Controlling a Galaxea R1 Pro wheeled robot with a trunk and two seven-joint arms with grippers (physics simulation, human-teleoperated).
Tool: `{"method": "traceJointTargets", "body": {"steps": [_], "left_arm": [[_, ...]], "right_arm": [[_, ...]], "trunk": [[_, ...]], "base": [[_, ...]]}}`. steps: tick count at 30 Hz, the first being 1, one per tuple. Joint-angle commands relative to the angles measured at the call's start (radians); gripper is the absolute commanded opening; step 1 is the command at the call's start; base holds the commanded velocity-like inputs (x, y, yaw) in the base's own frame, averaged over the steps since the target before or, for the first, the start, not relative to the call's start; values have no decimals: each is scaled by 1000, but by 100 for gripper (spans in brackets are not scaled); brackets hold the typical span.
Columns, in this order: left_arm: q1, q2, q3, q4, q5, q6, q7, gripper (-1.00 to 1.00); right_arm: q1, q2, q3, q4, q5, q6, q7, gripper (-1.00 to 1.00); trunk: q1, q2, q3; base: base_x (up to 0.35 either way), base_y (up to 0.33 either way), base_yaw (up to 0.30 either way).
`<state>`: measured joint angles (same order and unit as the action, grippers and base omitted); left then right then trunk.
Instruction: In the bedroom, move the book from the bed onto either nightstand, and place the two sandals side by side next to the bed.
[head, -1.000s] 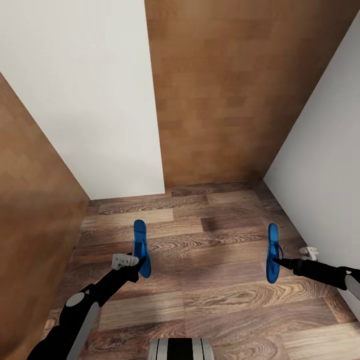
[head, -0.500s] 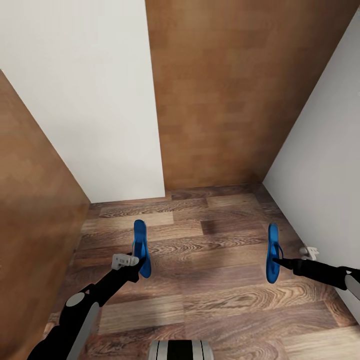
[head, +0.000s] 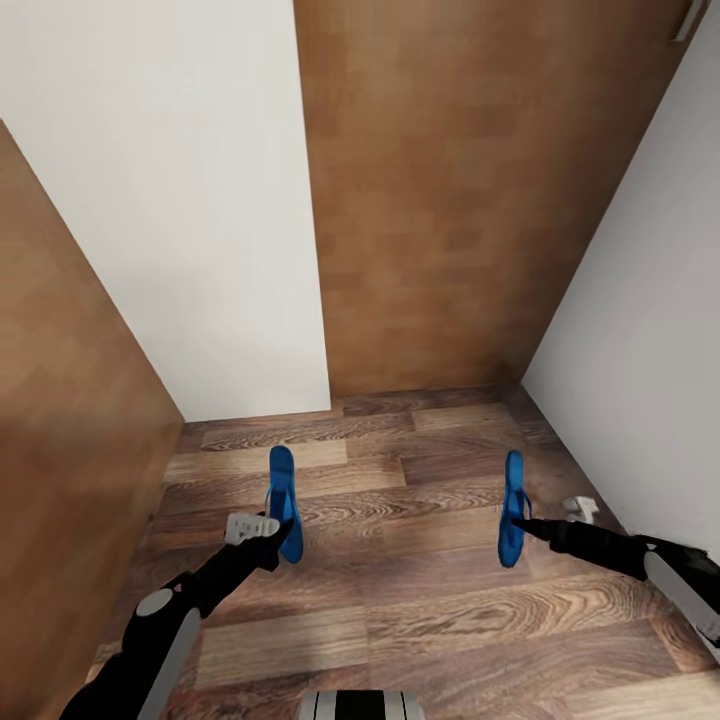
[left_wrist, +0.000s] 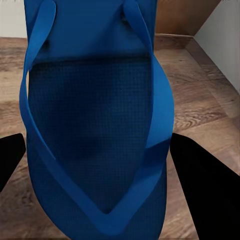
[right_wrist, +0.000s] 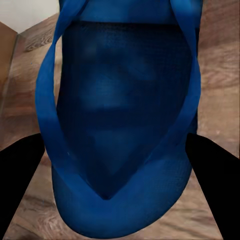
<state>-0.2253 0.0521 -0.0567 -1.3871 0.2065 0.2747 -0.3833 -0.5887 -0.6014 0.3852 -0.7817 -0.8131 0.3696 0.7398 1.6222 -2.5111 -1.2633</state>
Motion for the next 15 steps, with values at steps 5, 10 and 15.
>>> {"method": "traceJointTargets", "body": {"steps": [5,10,15], "left_arm": [[0,-6,-1,23,11,8,3,-100],[0,-14,0,95,9,4,4,-100],[0,-13,0,111,8,3,3,-100]], "right_arm": [[-1,173,3,50,130,-2,-107,-100],[-1,299,1,222,266,-264,-216,-100],[-2,309,0,264,275,-391,-218,-100]], "trunk": [[-2,1,19],[-5,2,38],[-7,3,57]], "base": [[0,0,0],[0,0,0],[0,0,0]]}}
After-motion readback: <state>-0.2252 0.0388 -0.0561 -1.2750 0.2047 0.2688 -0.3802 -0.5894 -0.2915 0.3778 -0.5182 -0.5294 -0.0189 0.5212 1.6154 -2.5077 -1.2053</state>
